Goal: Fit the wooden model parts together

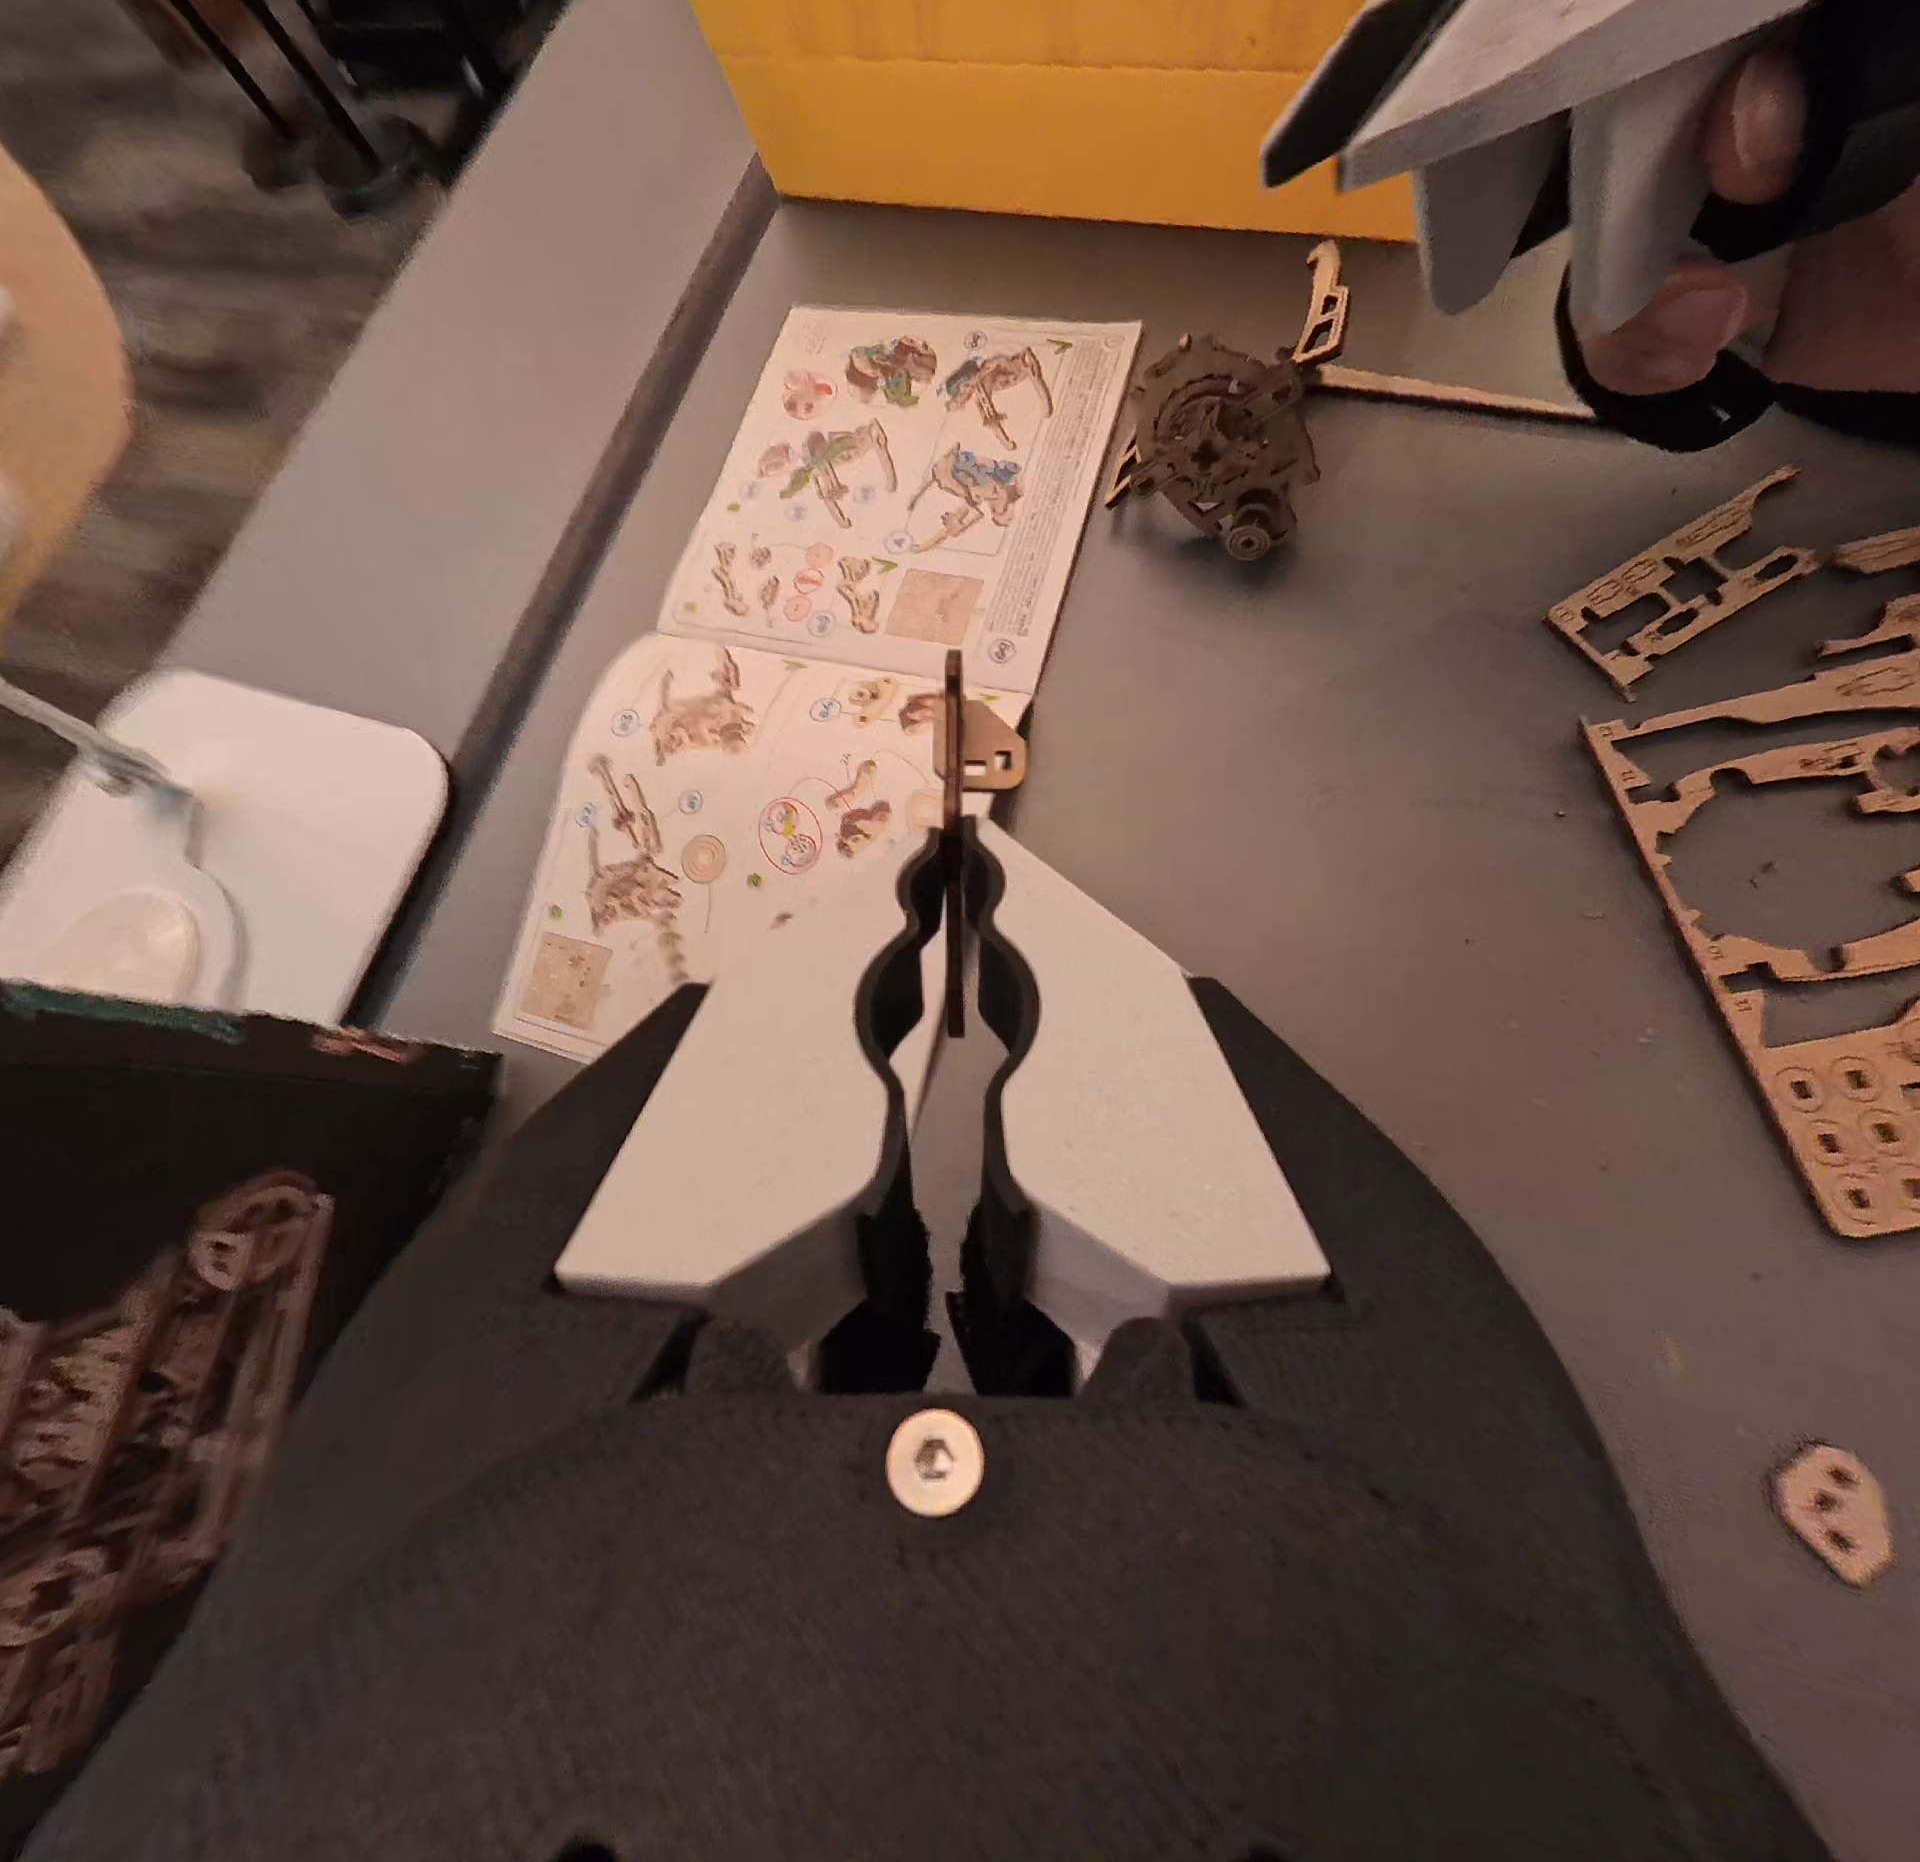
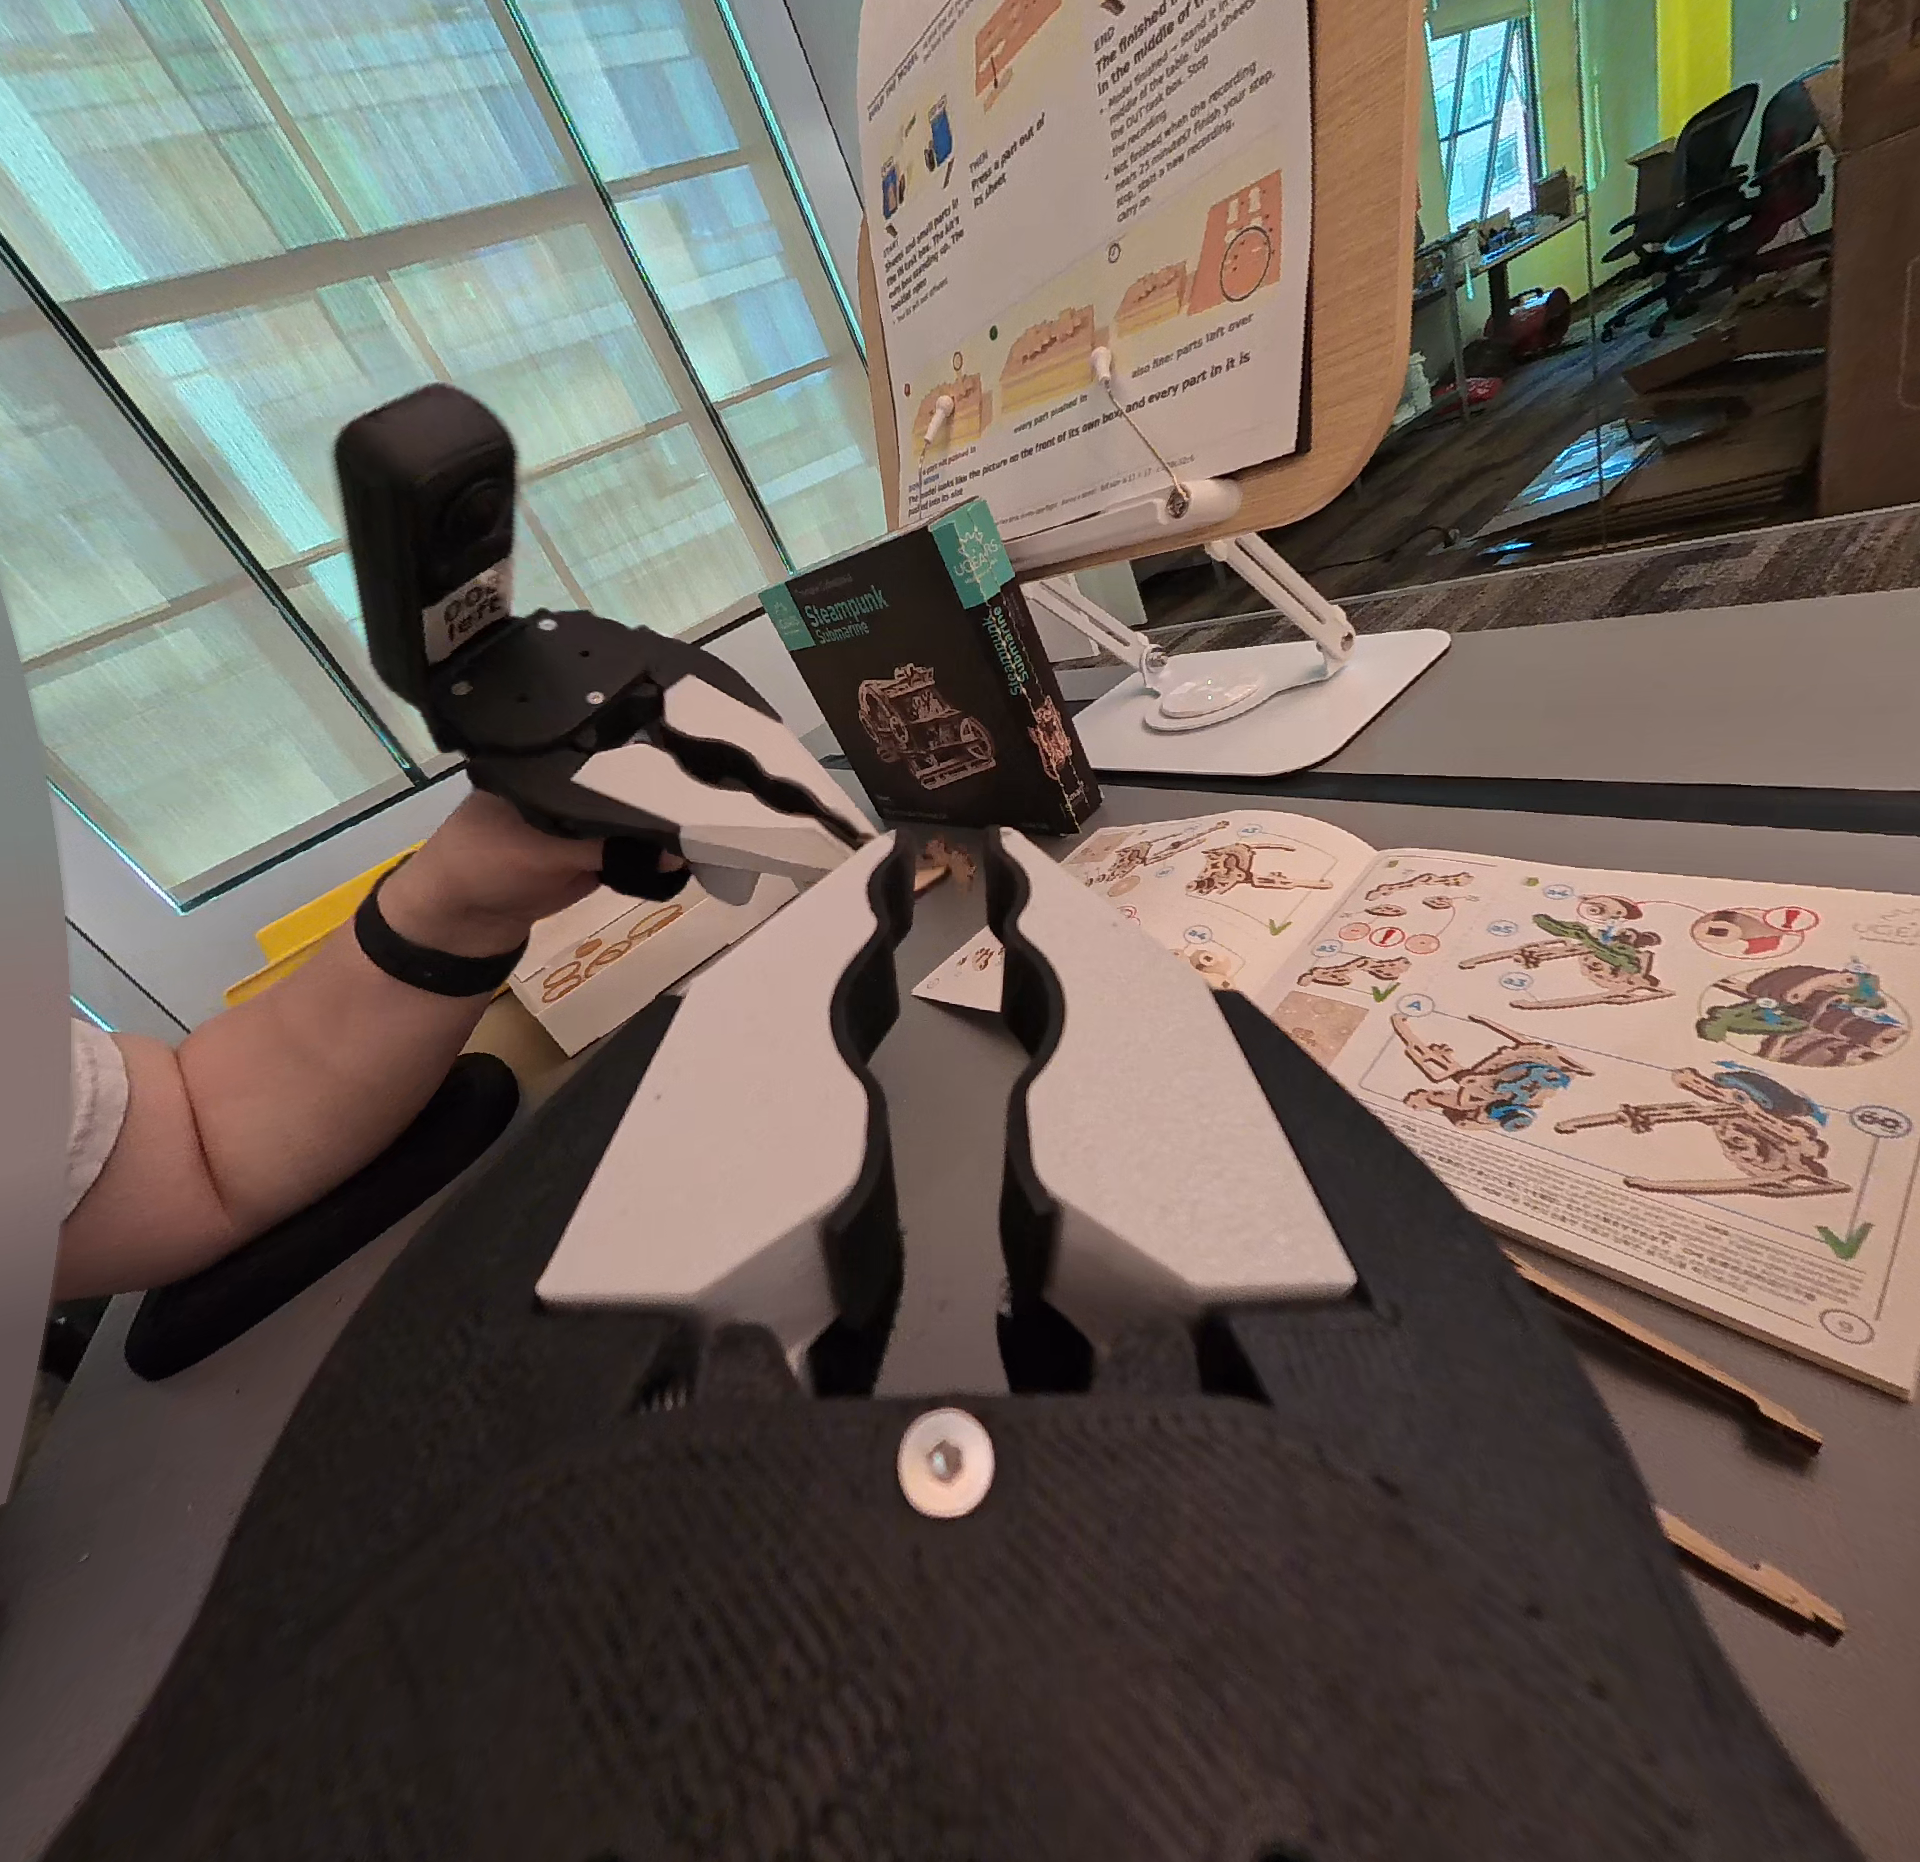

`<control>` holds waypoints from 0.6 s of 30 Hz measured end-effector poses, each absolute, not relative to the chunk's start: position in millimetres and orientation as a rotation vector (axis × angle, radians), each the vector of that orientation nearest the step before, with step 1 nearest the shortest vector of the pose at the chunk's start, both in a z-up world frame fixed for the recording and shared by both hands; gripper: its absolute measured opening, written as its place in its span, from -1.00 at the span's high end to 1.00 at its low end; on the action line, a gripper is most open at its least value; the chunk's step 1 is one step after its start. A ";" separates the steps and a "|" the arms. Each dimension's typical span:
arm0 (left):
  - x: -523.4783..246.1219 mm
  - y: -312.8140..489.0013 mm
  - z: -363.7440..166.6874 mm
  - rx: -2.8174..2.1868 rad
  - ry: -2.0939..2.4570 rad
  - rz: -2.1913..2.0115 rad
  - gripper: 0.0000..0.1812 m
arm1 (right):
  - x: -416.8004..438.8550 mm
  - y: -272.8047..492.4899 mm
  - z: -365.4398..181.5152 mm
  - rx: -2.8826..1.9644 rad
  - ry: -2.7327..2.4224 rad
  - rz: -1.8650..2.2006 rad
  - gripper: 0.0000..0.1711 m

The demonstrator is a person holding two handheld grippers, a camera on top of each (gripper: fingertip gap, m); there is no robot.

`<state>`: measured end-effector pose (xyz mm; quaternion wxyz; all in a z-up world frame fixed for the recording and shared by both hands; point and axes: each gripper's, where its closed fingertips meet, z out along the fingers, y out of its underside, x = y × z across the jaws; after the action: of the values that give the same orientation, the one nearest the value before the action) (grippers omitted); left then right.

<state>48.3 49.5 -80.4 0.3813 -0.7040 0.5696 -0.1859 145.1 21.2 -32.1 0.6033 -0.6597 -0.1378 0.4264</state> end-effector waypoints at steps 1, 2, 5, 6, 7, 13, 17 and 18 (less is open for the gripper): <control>50.1 50.4 -76.8 -1.732 1.469 -0.419 1.00 | 144.9 21.1 -32.1 -1.527 -0.319 0.988 0.87; 51.0 52.7 -72.1 -1.666 1.476 -0.343 1.00 | 145.0 21.1 -32.1 -1.527 -0.320 0.988 0.86; 57.8 46.7 -60.8 -1.440 1.549 -0.169 0.99 | 145.4 21.2 -31.8 -1.526 -0.319 0.987 0.87; 60.2 44.9 -56.0 -1.362 1.555 -0.111 0.99 | 145.4 21.1 -31.7 -1.526 -0.319 0.986 0.87; 61.6 44.4 -51.1 -1.288 1.553 -0.045 1.00 | 145.4 21.0 -31.7 -1.526 -0.320 0.986 0.86; 67.5 31.8 -32.7 -0.963 1.564 0.208 1.00 | 145.5 20.8 -31.2 -1.525 -0.322 0.980 0.86; 68.7 30.9 -31.5 -0.888 1.567 0.309 1.00 | 145.2 20.6 -31.0 -1.524 -0.322 0.982 0.86; 69.2 30.3 -31.8 -0.886 1.570 0.309 1.00 | 145.1 20.4 -31.0 -1.524 -0.323 0.982 0.86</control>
<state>69.2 30.3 -31.8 0.6100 -0.3839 0.6802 0.1337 145.1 20.4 -31.0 0.6051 -0.6590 -0.1395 0.4244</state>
